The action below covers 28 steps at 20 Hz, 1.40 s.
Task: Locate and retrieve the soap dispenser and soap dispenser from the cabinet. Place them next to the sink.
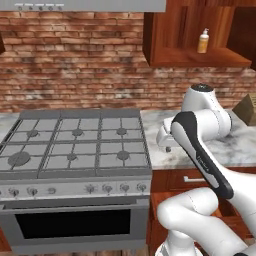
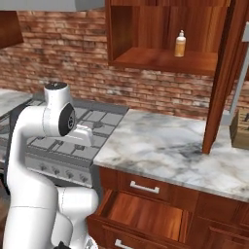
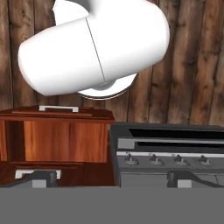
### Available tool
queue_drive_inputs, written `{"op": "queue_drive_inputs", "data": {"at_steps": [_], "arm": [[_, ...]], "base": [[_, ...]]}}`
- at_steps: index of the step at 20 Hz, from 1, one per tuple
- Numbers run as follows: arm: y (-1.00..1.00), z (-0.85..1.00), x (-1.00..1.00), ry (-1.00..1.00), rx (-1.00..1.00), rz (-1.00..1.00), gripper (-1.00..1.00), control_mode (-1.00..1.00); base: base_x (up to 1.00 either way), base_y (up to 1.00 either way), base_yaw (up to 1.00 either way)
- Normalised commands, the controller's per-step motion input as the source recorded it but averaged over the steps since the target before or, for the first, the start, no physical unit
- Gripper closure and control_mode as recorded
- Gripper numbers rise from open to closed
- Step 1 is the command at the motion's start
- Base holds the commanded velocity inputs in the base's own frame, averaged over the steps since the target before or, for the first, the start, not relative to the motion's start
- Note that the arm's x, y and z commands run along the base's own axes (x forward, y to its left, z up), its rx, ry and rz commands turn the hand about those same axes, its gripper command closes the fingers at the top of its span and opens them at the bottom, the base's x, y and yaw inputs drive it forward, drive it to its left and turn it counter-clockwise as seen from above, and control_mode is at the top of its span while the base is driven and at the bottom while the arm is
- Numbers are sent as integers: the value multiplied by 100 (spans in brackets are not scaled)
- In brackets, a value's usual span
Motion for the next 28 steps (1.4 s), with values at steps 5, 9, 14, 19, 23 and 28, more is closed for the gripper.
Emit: {"op": "queue_drive_inputs", "data": {"at_steps": [5, 9, 14, 19, 23, 28], "arm": [[0, 0, 0, 0, 0, 0, -100, 100], [0, 0, 0, 0, 0, 0, -100, 100], [0, 0, 0, 0, 0, 0, -100, 100], [0, 0, 0, 0, 0, 0, -100, 100], [0, 0, 0, 0, 0, 0, -100, 100], [0, 0, 0, 0, 0, 0, -100, 100]], "base": [[10, -55, -14], [8, -39, -12], [30, -25, -11], [48, -28, -10], [47, -30, -8], [44, -40, -7]]}}
